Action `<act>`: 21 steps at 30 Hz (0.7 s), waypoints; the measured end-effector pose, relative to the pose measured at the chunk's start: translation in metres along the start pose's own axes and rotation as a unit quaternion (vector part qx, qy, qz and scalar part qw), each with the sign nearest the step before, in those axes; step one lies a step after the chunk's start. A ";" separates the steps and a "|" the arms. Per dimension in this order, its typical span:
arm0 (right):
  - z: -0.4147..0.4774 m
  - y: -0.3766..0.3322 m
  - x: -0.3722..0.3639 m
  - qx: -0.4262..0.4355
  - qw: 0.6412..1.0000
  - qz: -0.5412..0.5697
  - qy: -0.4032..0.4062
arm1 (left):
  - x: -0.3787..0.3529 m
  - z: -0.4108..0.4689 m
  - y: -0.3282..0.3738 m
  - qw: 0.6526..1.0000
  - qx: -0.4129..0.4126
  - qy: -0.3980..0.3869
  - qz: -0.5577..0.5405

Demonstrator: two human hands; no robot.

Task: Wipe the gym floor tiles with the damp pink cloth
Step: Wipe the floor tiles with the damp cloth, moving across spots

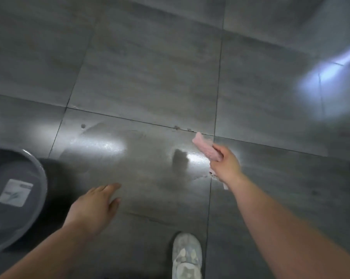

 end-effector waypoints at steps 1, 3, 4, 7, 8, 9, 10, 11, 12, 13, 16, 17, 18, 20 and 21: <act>-0.016 -0.008 0.028 -0.009 1.000 -0.001 0.004 | 0.022 -0.012 0.013 1.000 -0.002 0.000 -0.007; -0.053 -0.032 0.087 -0.020 1.000 0.011 0.007 | 0.071 -0.038 0.041 1.000 0.003 0.005 -0.019; -0.071 -0.045 0.116 -0.025 0.999 0.021 0.013 | 0.097 -0.051 0.057 1.000 0.002 0.008 -0.021; -0.131 -0.087 0.201 -0.048 0.993 0.093 0.045 | 0.176 -0.097 0.108 0.999 -0.013 0.018 -0.028; -0.149 -0.102 0.228 -0.056 0.989 0.124 0.062 | 0.203 -0.113 0.125 0.999 -0.023 0.030 -0.036; -0.165 -0.112 0.254 -0.063 0.984 0.147 0.080 | 0.229 -0.127 0.142 0.997 -0.032 0.044 -0.048; -0.177 -0.117 0.278 -0.073 0.980 0.158 0.097 | 0.252 -0.142 0.157 0.996 -0.042 0.061 -0.055; -0.188 -0.122 0.300 -0.080 0.975 0.169 0.117 | 0.274 -0.156 0.173 0.995 -0.049 0.075 -0.053; -0.196 -0.126 0.321 -0.084 0.971 0.175 0.139 | 0.293 -0.168 0.188 0.994 -0.055 0.085 -0.048; -0.202 -0.130 0.341 -0.089 0.968 0.180 0.152 | 0.309 -0.177 0.203 0.993 -0.059 0.088 -0.043; -0.211 -0.131 0.390 -0.092 0.959 0.200 0.177 | 0.339 -0.188 0.247 0.992 -0.078 0.087 -0.039; -0.210 -0.129 0.402 -0.094 0.956 0.214 0.178 | 0.345 -0.187 0.262 0.992 -0.082 0.086 -0.036; -0.205 -0.125 0.414 -0.096 0.953 0.224 0.179 | 0.350 -0.184 0.275 0.992 -0.084 0.089 -0.035; -0.188 -0.114 0.434 -0.103 0.951 0.228 0.183 | 0.356 -0.176 0.301 0.992 -0.077 0.091 -0.036; -0.179 -0.111 0.443 -0.107 0.950 0.230 0.181 | 0.357 -0.171 0.312 0.993 -0.070 0.090 -0.038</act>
Point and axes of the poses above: each hand's wrist, its own z-axis towards the middle knuckle, its own x-axis out of the back of the hand, y = z × x, the point moved 3 cm from there along z, towards the middle knuckle
